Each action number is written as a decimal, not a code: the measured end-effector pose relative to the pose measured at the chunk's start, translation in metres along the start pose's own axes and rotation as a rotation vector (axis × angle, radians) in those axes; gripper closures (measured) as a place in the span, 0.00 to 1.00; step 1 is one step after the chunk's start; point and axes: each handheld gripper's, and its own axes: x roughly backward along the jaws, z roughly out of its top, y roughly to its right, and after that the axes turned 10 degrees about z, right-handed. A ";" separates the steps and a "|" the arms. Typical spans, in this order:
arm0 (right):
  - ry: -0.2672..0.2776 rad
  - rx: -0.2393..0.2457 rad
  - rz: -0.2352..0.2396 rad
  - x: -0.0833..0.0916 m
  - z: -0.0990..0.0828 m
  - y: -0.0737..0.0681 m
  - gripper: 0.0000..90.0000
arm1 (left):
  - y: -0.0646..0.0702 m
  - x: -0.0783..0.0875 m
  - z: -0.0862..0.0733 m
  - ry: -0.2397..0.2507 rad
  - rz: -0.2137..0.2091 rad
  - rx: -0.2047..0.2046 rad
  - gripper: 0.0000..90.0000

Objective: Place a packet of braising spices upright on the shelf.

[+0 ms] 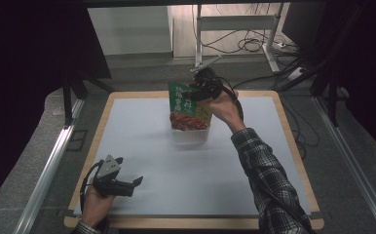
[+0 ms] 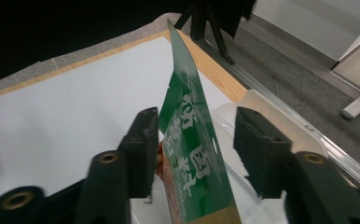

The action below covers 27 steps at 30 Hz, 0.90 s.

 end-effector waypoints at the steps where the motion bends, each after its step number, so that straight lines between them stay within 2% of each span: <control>1: 0.005 0.000 0.000 0.001 0.000 0.000 0.51 | 0.000 0.000 0.000 -0.001 0.000 -0.001 0.00; 11: 0.054 -0.014 0.004 0.014 0.001 0.002 0.33 | 0.001 -0.001 0.000 -0.003 -0.001 -0.006 0.00; 21: 0.066 -0.009 -0.009 0.024 -0.004 0.001 0.16 | 0.001 -0.001 0.000 -0.003 -0.005 -0.005 0.00; 25: 0.064 -0.034 0.009 0.028 -0.008 0.004 0.06 | 0.001 -0.001 0.000 -0.003 -0.007 -0.005 0.00; 27: 0.066 -0.037 0.004 0.030 -0.010 0.004 0.05 | 0.001 -0.001 0.000 -0.004 -0.007 -0.006 0.00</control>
